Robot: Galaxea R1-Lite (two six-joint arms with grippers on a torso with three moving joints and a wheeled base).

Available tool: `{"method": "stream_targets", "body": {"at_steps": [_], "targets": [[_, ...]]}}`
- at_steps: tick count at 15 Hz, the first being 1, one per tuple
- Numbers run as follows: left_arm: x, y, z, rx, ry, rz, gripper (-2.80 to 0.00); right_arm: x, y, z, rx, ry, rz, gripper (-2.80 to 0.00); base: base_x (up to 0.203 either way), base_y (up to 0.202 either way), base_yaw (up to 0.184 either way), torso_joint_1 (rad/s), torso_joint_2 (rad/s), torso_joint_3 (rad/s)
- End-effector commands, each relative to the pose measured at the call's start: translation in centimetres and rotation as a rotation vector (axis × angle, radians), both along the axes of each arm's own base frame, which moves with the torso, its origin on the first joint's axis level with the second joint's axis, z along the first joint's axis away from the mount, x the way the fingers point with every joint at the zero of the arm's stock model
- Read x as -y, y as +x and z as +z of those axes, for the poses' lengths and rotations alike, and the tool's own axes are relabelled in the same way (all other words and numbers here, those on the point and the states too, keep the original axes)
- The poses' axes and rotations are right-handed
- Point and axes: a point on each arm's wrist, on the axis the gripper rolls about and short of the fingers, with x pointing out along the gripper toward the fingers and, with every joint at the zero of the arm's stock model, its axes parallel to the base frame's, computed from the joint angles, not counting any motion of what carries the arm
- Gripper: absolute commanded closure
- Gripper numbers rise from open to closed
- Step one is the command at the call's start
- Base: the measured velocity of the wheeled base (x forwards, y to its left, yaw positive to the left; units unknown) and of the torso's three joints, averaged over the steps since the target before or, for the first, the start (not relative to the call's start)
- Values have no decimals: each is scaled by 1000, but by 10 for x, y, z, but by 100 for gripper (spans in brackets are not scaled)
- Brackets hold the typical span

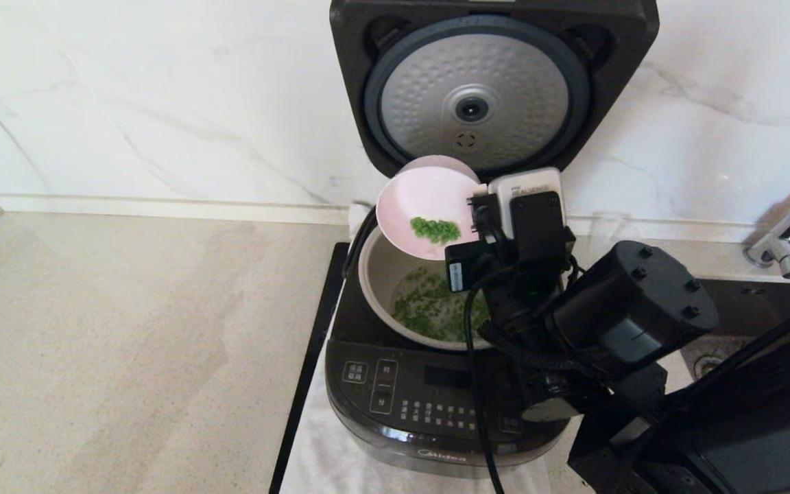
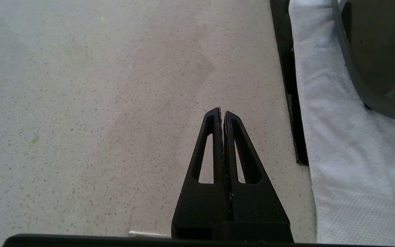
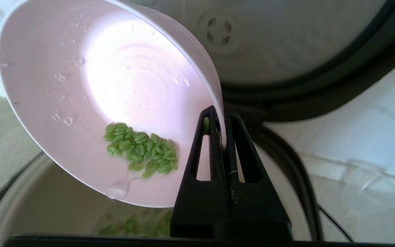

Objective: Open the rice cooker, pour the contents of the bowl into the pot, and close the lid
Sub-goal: Pour the water from the bowl into the rice cooker

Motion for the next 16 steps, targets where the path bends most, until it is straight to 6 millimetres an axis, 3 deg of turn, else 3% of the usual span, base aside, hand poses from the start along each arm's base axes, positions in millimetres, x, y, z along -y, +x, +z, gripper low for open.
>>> {"method": "stream_targets", "body": {"at_steps": [1, 5, 8, 11, 16], "targets": [[0, 0, 0, 0, 0, 0, 0, 2, -4, 12, 28, 19, -3, 0, 0, 0, 0, 0, 0, 0], [0, 0, 0, 0, 0, 0, 0, -3, -8, 10, 27, -10, -3, 0, 0, 0, 0, 0, 0, 0], [0, 0, 0, 0, 0, 0, 0, -1, -19, 22, 12, 2, -42, 0, 0, 0, 0, 0, 0, 0], [0, 0, 0, 0, 0, 0, 0, 10, -27, 28, -72, -66, -42, 0, 0, 0, 0, 0, 0, 0], [0, 0, 0, 0, 0, 0, 0, 42, -43, 40, -370, -160, 6, 0, 0, 0, 0, 0, 0, 0]]}}
